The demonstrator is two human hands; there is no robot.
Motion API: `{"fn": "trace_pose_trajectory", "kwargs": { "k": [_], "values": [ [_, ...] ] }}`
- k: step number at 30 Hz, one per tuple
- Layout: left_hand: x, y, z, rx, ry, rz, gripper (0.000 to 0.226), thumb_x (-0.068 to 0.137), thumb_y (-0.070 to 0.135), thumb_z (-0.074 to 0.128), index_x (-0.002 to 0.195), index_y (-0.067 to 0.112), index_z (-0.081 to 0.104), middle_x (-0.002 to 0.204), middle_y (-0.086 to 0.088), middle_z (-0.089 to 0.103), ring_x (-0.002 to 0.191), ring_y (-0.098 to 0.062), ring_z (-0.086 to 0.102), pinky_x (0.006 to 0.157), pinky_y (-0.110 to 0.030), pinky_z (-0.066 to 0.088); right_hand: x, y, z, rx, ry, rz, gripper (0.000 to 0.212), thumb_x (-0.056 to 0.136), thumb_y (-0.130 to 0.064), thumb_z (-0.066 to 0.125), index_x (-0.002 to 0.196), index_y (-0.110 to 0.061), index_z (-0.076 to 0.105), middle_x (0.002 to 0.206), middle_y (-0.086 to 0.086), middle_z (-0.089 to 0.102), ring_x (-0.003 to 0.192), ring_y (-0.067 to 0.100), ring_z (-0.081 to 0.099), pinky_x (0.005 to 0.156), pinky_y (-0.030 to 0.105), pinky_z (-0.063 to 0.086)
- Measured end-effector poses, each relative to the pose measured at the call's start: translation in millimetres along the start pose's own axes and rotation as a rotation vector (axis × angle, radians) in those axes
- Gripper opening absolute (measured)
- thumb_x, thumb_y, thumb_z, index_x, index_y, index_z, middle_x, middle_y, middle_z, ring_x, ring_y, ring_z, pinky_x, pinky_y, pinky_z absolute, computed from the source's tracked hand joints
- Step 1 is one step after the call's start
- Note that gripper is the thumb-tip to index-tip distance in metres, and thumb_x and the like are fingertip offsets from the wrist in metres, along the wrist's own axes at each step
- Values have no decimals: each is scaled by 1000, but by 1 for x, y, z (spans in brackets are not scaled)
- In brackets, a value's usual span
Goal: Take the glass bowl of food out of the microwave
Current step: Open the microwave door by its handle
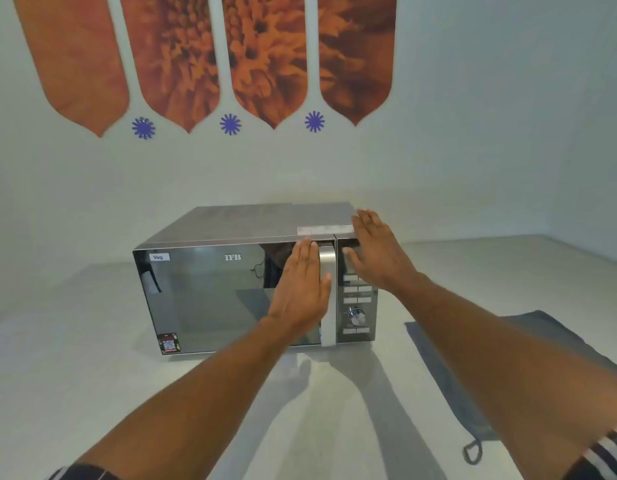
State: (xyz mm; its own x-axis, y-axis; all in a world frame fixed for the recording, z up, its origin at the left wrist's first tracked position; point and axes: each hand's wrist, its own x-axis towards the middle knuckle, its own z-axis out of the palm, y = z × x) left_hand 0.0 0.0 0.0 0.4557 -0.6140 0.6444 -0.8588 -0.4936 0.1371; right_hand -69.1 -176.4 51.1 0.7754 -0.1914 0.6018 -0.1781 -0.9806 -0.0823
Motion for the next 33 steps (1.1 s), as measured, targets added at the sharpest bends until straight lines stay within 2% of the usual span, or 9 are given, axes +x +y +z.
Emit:
{"fn": "trace_pose_trajectory", "kwargs": {
  "k": [3, 6, 8, 10, 12, 15, 19, 23, 33],
  "values": [
    [-3, 10, 7, -130, 19, -46, 62, 103, 34, 28, 155, 6, 7, 165, -15, 14, 152, -26, 14, 122, -34, 11, 2, 3, 3, -11, -9, -10, 69, 98, -38, 47, 153, -5, 21, 164, 16, 20, 153, 31, 11, 122, 44, 12],
    [-5, 21, 15, -295, 73, -169, 58, 103, 34, 29, 155, 15, 13, 152, -16, 43, 131, -28, 51, 106, -44, 46, 1, 2, 5, -12, -14, -38, 64, 95, -31, 54, 148, -2, 31, 158, 18, 32, 149, 33, 20, 122, 47, 18],
    [-1, 22, 18, -396, 149, -264, 55, 102, 35, 30, 154, 21, 18, 105, -8, 70, 85, -13, 68, 72, -36, 55, 1, 2, 4, -18, 3, -60, 60, 92, -28, 58, 143, -3, 39, 151, 17, 43, 144, 32, 31, 120, 48, 26],
    [3, 27, 20, -512, 211, -289, 47, 103, 32, 34, 148, 23, 33, 64, 8, 59, 54, -2, 57, 50, -19, 44, 3, 3, 6, -13, 16, -66, 56, 89, -26, 61, 138, -5, 45, 142, 13, 52, 134, 30, 42, 116, 46, 32],
    [8, 32, 22, -658, 299, -338, 26, 102, 29, 41, 122, 27, 58, 61, 10, 55, 53, 2, 54, 48, -13, 41, 3, 4, 8, 13, 30, -72, 53, 87, -25, 65, 135, -7, 48, 137, 11, 56, 128, 29, 48, 113, 46, 35],
    [21, 34, 22, -877, 253, -502, 24, 102, 36, 46, 84, 32, 62, 72, 8, 68, 67, -1, 64, 65, -24, 51, 3, 6, 11, 37, 71, -71, 51, 85, -22, 69, 131, -8, 51, 131, 10, 59, 123, 29, 52, 111, 44, 38],
    [31, 28, 18, -1100, 41, -608, 38, 103, 43, 40, 93, 19, 67, 82, -6, 75, 78, -18, 71, 80, -33, 56, 2, 4, 14, 49, 92, -61, 51, 83, -18, 72, 130, -7, 52, 131, 12, 60, 123, 31, 52, 109, 45, 38],
    [31, 29, 22, -1123, 37, -603, 41, 103, 46, 36, 89, 19, 63, 71, -1, 65, 69, -13, 61, 73, -33, 53, 1, 3, 15, 50, 92, -51, 53, 83, -18, 73, 131, -8, 51, 133, 12, 59, 124, 31, 52, 110, 45, 38],
    [33, 33, 28, -1108, 105, -643, 35, 102, 48, 36, 85, 27, 59, 65, 8, 58, 57, -1, 57, 49, -9, 46, 1, 2, 13, 34, 77, -52, 57, 83, -17, 73, 134, -8, 49, 136, 13, 57, 128, 32, 49, 112, 44, 35]
  ]
}}
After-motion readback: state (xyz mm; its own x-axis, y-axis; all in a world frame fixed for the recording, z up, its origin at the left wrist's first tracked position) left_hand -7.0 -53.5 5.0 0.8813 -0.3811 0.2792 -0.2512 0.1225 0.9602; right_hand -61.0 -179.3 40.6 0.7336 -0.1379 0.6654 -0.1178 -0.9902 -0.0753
